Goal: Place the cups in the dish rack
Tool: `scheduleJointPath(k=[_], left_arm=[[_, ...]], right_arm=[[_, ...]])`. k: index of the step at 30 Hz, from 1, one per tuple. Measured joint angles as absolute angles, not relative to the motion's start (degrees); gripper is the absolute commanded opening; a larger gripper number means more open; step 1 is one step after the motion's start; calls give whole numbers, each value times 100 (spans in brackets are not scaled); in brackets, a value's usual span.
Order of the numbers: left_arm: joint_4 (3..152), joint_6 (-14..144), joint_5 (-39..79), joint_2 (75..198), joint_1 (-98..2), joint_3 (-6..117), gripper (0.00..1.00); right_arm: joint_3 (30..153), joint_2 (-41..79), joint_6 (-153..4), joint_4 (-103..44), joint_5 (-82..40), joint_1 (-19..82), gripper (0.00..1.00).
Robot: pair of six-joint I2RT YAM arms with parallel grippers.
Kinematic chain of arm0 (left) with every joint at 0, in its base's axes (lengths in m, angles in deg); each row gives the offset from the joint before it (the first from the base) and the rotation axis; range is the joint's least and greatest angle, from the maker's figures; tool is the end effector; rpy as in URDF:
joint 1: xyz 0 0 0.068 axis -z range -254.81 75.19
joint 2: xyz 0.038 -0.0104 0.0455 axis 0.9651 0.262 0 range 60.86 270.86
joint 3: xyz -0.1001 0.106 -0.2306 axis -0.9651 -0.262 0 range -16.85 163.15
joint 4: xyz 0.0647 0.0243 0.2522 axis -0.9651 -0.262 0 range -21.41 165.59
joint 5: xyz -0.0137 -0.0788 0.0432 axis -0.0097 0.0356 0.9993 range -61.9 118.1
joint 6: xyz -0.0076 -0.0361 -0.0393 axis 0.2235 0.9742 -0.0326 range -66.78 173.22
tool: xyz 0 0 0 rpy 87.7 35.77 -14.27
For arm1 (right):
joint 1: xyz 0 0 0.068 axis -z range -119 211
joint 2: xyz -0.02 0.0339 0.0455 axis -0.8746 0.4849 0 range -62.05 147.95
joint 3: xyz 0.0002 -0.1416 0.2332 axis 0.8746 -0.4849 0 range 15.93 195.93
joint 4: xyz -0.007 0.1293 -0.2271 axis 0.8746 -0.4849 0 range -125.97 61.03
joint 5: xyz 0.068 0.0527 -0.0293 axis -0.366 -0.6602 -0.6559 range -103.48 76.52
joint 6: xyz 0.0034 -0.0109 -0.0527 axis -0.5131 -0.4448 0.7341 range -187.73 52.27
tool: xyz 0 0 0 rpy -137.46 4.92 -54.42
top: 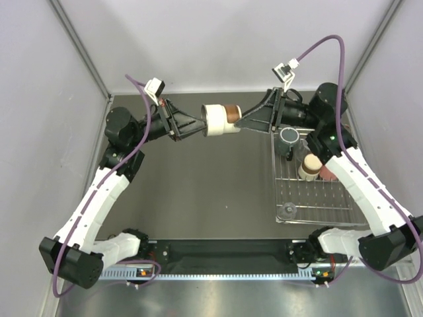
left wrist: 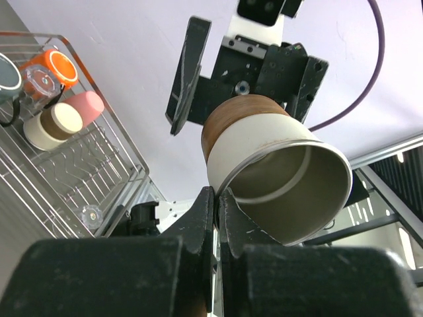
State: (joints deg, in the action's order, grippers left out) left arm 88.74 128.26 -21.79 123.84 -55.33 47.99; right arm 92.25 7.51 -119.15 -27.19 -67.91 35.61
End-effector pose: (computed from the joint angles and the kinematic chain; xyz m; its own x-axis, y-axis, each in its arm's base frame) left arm 0.2140 -0.1045 0.4417 -0.8174 -0.3712 -0.4405 0.4710 0.0096 -0.8821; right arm 0.2203 0.1366 0.4633 -0.6795 0.1808 -0.7111 -0.7135 0.0629 0.6978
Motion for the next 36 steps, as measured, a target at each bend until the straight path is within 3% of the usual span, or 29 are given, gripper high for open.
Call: scheduleJointPath(k=[6,12,17,18,19,20,21,23,25,28,36], left_arm=[[9025,13010,-2208,12384,-5533,4626,0],[9119,13067,-2225,12347,-5533,4624,0],[9213,13132,-2249,12323,-5533,4622,0],[9230,13134,-2254,12321,-5533,4622,0],[9252,13137,-2254,12316,-5533,4622,1],[9263,13137,-2254,12310,-5533,4622,10],[9252,13117,-2254,12301,-5533,4622,29],[9174,12984,-2249,12288,-5533,4622,55],[8942,12839,-2216,12281,-5533,4624,74],[8476,12605,-2157,12259,-5533,4624,83],[6612,11635,-1725,12045,-5618,4648,84]], right_arm=[[9338,1068,-12437,-2021,-6912,3434,96],[9369,1238,-12772,-1584,-6997,3318,79],[9369,1265,-12951,-1296,-7054,3281,40],[9369,1267,-12990,-1243,-7062,3277,25],[9369,1271,-13003,-1204,-7062,3272,16],[9369,1271,-13027,-1171,-7067,3266,8],[9369,1273,-13036,-1158,-7069,3266,0],[9369,1273,-13003,-1204,-7076,3259,0],[9373,1271,-12868,-1344,-7058,3251,0],[9375,1267,-12610,-1702,-6982,3266,0],[9404,1079,-11854,-3219,-6621,4077,0]])
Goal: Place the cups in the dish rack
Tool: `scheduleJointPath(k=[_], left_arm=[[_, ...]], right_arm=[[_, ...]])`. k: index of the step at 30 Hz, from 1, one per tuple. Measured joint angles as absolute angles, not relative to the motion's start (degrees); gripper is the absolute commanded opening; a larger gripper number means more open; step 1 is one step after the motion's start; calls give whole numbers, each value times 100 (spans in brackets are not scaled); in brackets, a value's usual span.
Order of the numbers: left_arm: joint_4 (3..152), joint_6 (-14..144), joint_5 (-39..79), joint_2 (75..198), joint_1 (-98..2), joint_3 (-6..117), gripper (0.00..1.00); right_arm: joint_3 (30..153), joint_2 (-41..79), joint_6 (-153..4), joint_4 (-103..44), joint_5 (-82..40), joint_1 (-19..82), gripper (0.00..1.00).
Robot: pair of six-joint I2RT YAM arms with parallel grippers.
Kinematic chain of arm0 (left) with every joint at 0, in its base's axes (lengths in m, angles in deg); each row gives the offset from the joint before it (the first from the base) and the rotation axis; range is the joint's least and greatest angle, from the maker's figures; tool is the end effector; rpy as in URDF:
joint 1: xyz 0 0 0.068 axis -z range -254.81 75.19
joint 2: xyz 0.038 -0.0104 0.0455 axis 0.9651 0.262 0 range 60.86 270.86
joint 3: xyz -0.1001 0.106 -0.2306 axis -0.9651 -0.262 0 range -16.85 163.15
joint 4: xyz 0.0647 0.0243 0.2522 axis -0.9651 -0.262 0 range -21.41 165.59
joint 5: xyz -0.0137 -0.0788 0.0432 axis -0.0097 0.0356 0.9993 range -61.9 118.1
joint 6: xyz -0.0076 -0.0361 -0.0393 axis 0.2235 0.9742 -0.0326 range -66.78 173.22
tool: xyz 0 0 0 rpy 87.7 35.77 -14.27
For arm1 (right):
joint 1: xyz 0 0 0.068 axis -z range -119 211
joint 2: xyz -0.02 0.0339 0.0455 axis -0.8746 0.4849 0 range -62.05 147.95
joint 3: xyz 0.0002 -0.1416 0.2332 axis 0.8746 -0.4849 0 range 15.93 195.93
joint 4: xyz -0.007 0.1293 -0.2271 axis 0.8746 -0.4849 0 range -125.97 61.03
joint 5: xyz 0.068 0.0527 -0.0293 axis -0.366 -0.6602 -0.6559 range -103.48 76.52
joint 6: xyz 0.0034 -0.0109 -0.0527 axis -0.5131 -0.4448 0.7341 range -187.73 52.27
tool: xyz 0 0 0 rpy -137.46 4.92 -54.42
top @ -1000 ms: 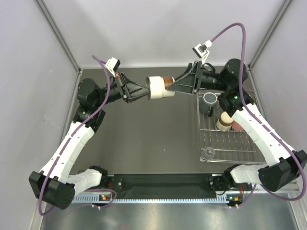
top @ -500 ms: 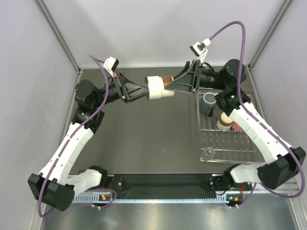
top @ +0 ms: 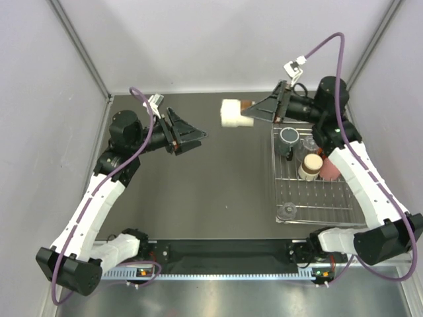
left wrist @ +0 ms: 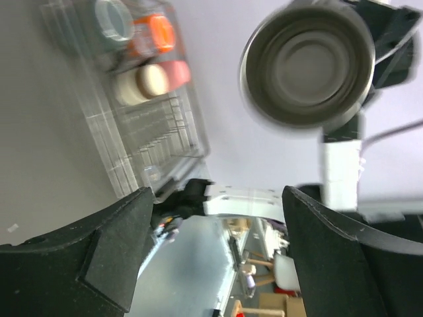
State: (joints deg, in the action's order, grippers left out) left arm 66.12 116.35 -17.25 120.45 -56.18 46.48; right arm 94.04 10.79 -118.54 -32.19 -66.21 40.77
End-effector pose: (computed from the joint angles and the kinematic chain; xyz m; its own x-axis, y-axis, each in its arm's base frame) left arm 0.2055 -0.0960 0.4072 -0.8414 -0.3781 -0.3862 0.3201 0.2272 -0.9198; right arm 0.2491 0.1220 0.4513 -0.7195 0.2350 -0.6535 -0.6298 0.1758 0.7566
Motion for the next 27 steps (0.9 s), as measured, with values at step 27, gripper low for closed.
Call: scheduleJointPath(k=[27], left_arm=[[3609,10168,-697,12769,-5712,5282,81]], right_arm=[[10051,1759,-8619,-9346,-853,5065,0]])
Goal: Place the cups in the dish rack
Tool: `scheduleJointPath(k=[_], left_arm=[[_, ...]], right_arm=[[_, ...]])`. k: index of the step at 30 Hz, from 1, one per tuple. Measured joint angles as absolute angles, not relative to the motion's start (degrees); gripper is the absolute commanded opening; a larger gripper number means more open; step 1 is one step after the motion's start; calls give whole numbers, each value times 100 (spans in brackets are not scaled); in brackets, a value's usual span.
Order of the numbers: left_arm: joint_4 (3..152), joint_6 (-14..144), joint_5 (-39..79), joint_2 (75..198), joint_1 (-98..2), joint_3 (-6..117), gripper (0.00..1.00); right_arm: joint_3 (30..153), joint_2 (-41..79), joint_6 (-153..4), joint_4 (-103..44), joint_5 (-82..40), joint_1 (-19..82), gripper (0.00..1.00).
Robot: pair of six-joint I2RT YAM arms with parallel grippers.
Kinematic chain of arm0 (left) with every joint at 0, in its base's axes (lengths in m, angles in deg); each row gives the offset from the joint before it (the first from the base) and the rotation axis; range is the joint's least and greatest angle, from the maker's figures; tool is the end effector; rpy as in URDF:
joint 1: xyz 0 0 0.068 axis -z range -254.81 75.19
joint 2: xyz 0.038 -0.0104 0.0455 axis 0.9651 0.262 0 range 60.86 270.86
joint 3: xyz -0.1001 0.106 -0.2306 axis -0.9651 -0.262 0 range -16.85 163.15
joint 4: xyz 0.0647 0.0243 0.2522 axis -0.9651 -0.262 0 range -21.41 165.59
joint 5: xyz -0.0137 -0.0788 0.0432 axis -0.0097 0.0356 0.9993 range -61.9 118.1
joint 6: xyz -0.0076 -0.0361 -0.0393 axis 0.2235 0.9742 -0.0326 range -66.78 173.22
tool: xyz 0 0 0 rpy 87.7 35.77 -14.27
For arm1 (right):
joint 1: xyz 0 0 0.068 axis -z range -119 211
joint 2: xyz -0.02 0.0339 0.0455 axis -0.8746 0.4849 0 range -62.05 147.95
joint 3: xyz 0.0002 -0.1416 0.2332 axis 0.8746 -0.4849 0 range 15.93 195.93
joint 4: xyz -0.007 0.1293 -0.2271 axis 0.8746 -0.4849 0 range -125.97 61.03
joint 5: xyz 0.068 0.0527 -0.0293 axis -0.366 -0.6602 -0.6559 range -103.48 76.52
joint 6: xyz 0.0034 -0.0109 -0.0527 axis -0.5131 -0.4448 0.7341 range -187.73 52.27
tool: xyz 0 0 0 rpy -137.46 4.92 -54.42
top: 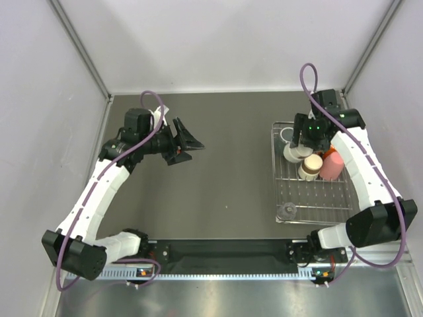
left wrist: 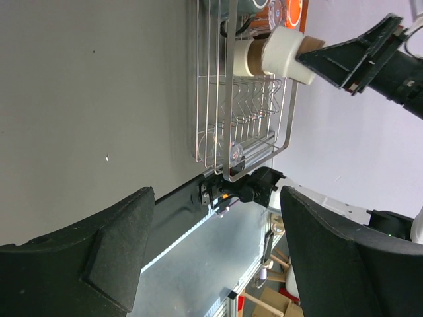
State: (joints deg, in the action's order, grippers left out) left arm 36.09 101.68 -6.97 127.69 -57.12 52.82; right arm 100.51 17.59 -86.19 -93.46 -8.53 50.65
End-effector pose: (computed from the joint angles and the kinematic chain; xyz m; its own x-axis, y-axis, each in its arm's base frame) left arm 0.2230 -0.0926 0.3667 -0.8920 -0.3587 -0.2751 0.0302 0.5600 -0.8280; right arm 0.2630 0.0449 0.3597 -0.8475 0.1660 -0.5042 0.1397 0.9861 0.0899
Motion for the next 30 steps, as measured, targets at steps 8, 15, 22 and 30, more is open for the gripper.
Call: scheduleJointPath(k=[8,15,22,30], left_arm=[[3613,10171,-724,12777,-5712,5282,81],[3613,10173,-743,12775,-5712,5280,81],[3626,10175,-785,12775,-5712,5280,81],[3655,10201,-804,12775,-5712,5278,81]], right_arm=[[9533,1850,-8577,-9322,-822,4857,0],[9264,1990,-8582,-9190,-794,4785,0],[8973,2167,-8597,-8869,-746,4706,0],[8945,2585,-8700,-8572,-564,4466,0]])
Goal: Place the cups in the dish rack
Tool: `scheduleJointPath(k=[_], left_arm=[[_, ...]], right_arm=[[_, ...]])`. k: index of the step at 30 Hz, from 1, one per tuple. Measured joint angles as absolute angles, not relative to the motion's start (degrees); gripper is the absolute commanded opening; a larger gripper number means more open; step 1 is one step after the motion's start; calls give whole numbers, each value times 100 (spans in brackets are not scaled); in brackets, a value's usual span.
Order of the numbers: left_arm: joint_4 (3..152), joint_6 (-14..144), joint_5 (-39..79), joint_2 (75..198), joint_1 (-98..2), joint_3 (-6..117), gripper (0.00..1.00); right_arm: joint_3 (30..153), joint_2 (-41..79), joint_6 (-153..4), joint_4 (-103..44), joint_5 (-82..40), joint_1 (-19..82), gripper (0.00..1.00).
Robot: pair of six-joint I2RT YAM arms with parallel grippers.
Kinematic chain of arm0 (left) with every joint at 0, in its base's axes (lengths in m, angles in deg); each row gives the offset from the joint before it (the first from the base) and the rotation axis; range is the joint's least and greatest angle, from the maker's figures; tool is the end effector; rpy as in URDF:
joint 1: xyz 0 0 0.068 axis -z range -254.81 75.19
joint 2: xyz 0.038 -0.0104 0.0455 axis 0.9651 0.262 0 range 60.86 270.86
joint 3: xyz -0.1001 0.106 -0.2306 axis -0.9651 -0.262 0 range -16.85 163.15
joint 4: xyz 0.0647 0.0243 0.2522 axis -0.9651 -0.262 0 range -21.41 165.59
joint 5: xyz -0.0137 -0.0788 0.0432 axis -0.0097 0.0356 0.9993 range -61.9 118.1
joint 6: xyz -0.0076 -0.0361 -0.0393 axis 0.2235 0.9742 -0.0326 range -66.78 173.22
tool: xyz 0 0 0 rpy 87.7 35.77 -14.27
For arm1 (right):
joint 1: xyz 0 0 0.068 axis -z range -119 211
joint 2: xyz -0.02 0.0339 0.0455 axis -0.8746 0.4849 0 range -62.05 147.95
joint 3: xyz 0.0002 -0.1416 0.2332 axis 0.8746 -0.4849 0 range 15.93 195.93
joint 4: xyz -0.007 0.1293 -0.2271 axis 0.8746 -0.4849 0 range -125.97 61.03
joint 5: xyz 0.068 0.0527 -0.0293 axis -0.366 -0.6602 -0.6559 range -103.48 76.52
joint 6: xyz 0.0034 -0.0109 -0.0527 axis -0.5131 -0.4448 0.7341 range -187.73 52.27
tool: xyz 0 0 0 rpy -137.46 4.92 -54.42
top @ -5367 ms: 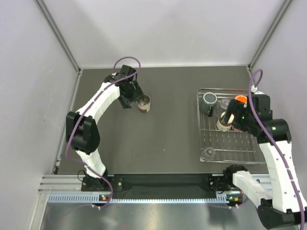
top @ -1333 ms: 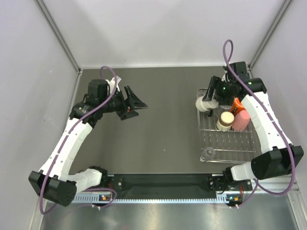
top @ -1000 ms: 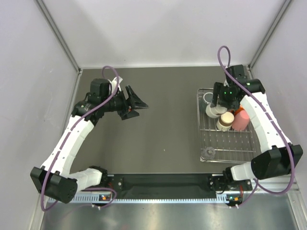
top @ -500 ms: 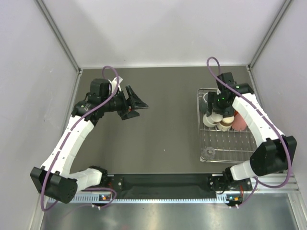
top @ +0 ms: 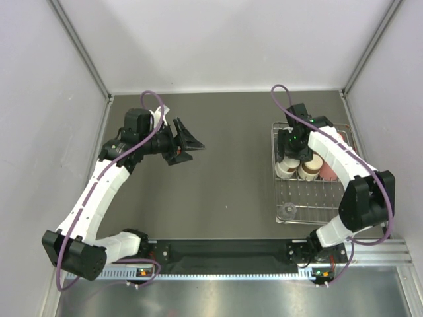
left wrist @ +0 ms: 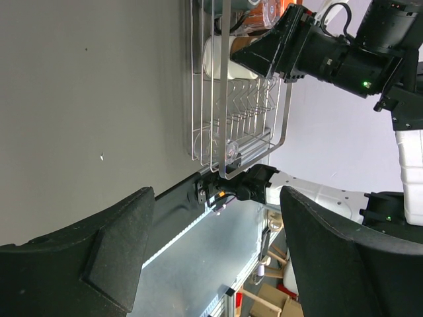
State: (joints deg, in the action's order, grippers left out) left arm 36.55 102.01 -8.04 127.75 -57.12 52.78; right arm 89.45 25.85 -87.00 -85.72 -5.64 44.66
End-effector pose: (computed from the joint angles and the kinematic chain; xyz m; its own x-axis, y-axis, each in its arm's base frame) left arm 0.2232 -0.0932 0.3672 -0.8968 -0.3518 -0.2682 0.0355 0.5470 -0.8364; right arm 0.2871 0.0791 0.2712 -0.9352 0.0667 -0.3478 0.0767 0.9969 -0.0151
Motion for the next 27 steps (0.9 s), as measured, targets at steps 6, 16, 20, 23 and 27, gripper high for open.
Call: scheduleJointPath(k=[6,16,20,23,27], left_arm=[[3655,10223,-804,12734,-5712,5188,81],[3661,10260,-813,12734,-5712,5096,81],[3681,10262,-842,12734,-5712,5046,81],[3685,10265,-848,12734,-5712,5037,81],[3696,10265,-848,12734,-5712,5026,81]], right_arm=[[8951,2615,-8737,-8489,-392,4407,10],[8884,2587,-8739,-8371,-121,4341,3],[8641,2661,-8750,-8290,87,4341,2],[8597,2674,-8781,-8161,218,4341,4],[8597,2674,-8783,-8128,253,4341,15]])
